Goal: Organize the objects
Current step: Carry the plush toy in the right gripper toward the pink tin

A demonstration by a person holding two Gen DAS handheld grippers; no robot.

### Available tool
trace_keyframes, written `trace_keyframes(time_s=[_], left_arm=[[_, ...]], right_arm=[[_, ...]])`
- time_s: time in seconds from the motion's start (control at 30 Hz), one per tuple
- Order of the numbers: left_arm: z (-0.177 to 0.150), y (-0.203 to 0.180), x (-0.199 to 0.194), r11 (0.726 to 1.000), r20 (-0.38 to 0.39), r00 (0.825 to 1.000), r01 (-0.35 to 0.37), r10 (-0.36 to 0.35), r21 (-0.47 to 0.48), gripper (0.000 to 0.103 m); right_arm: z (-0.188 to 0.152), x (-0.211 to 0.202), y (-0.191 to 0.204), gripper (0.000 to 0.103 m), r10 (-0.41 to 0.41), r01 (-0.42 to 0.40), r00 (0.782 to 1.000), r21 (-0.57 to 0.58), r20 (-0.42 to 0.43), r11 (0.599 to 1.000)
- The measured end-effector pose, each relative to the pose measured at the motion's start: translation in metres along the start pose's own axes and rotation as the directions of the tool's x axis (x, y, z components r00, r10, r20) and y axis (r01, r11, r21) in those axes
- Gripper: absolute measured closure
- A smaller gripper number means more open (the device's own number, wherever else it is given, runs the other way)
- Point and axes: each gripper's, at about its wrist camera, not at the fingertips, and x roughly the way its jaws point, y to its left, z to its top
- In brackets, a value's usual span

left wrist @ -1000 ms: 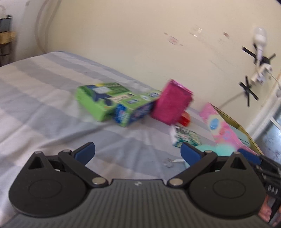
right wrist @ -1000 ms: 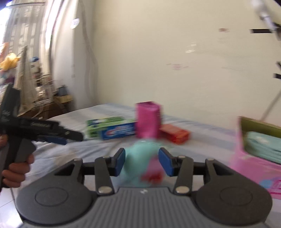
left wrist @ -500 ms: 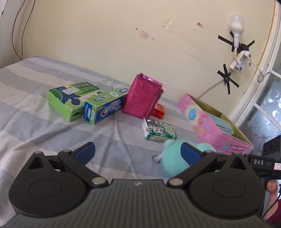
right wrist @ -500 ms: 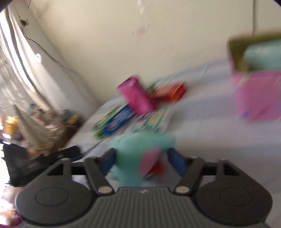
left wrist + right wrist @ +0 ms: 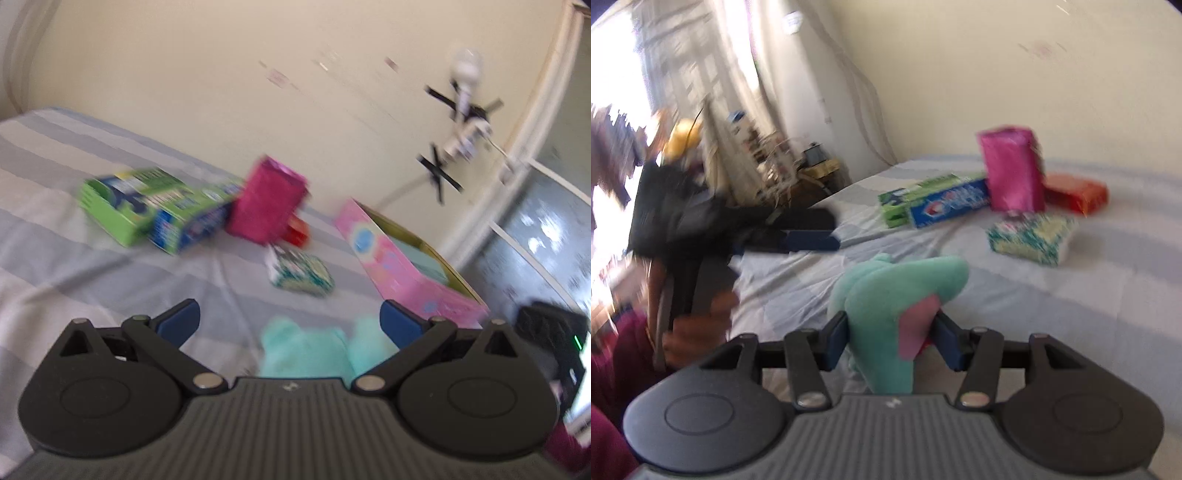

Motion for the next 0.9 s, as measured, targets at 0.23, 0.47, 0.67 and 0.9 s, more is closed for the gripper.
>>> trace_keyframes(time_s=[0.23,0.47,0.67,0.9], left_arm=[[-0.015,-0.003,0.036,0.995,-0.14,0.986,0.081,-0.089,-0.064,0.022],[-0.006,-0.032,0.051,0.995,-0.167,0.981,0.09,-0.097,-0.045,0.028],[-0.007,-0.095,0.101,0.988,-0.236,0.964,0.141,-0.122,0.067,0.027],[-0.024,-0.17,0.16,0.963,-0.311,0.933,0.234,-0.183,0.135,0.027]], right_arm=[[-0.008,-0.003,-0.021,0.053,0.044,-0.043,0.999,0.141,-0.005,0.989],[-0.009,-0.036,-0.029,0.06,-0.021,0.016,0.999,0.148,0.033,0.989],[-0.027,-0.089,-0.058,0.06,-0.162,0.137,0.982,0.232,0.095,0.963],[-0.061,-0.162,-0.095,0.06,-0.332,0.258,0.932,0.374,0.147,0.891]])
